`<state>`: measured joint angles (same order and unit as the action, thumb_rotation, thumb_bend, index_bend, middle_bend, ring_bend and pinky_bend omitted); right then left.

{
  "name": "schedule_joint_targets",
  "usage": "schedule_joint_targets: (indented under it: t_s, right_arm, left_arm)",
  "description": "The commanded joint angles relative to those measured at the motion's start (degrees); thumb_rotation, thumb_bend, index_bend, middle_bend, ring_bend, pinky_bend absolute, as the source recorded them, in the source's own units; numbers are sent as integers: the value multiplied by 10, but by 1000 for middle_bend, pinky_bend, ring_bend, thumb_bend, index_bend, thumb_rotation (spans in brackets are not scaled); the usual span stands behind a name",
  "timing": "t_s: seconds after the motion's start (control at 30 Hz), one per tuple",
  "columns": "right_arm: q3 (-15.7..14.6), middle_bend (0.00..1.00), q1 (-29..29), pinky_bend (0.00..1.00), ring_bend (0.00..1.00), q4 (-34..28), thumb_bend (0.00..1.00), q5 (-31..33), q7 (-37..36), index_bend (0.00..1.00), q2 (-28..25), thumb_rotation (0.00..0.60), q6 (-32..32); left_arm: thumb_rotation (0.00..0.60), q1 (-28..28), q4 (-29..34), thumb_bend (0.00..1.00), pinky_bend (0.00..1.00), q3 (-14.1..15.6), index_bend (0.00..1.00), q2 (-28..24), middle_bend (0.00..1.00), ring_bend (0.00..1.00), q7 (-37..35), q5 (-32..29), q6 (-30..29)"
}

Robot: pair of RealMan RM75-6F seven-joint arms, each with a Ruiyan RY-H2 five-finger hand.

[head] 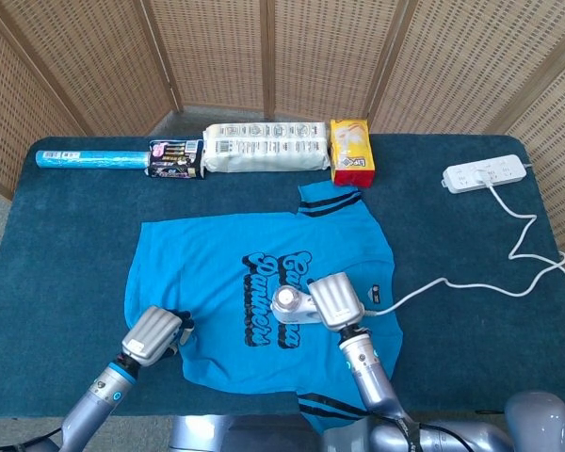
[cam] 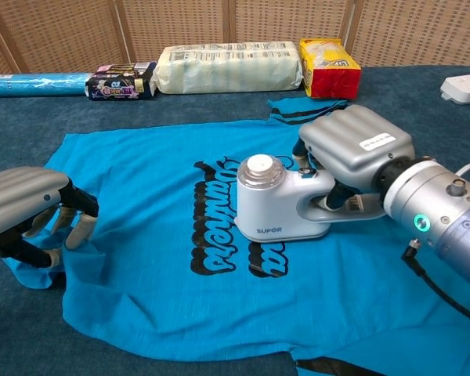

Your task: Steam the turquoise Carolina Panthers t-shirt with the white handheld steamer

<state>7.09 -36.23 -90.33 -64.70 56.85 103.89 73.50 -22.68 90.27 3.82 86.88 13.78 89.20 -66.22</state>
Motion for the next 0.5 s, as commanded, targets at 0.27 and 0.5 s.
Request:
schedule_joint_targets:
  t_s: [0.27, 0.5]
  right_arm:
    - [-20, 770, 12, 738, 830, -19, 362, -22, -8, 721, 0, 600, 6]
    - [-7, 769, 10, 737, 830, 8, 362, -23, -23, 722, 7, 600, 0]
  left_arm:
    - [600, 1, 2, 413, 718, 2, 719, -2, 693, 646, 2, 1, -1]
    - [600, 2, 3, 413, 718, 1, 719, -2, 693, 646, 4, -3, 0]
